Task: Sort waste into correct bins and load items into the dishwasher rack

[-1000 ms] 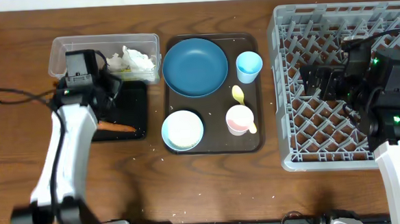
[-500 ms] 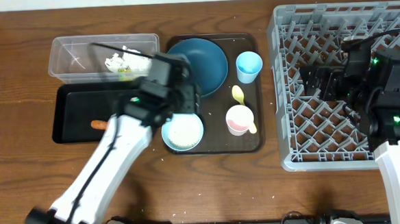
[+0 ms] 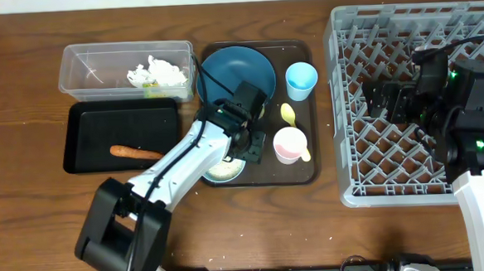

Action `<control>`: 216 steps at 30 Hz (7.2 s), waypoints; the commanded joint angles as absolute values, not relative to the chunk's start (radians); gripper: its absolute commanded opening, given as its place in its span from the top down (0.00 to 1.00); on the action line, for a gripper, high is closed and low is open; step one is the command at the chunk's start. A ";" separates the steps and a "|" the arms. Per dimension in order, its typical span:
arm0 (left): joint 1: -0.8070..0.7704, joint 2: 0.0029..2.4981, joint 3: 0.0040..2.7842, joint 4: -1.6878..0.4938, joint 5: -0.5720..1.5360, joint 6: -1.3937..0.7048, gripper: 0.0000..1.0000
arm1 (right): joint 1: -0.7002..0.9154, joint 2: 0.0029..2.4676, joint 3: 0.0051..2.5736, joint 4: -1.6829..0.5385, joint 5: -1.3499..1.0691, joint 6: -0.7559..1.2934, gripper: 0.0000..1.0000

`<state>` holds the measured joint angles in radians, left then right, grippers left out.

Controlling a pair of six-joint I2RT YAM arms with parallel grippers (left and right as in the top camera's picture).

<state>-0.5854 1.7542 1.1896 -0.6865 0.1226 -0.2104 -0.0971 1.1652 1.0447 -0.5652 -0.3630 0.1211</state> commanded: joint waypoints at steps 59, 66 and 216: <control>-0.453 1.534 1.311 -0.921 0.102 -0.379 0.94 | -0.098 1.165 1.064 -0.568 -0.363 0.115 0.01; -0.156 1.511 1.304 -0.944 0.271 -0.270 0.94 | -0.098 1.165 1.064 -0.565 -0.363 0.115 0.01; 0.146 1.549 1.542 -1.085 0.085 -0.348 0.24 | 0.582 1.526 1.320 -0.475 -0.217 0.227 0.01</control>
<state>0.1089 1.5433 1.5398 -1.0706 0.0895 -0.3626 0.4904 1.4357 1.2171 -0.4206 -0.3466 0.2478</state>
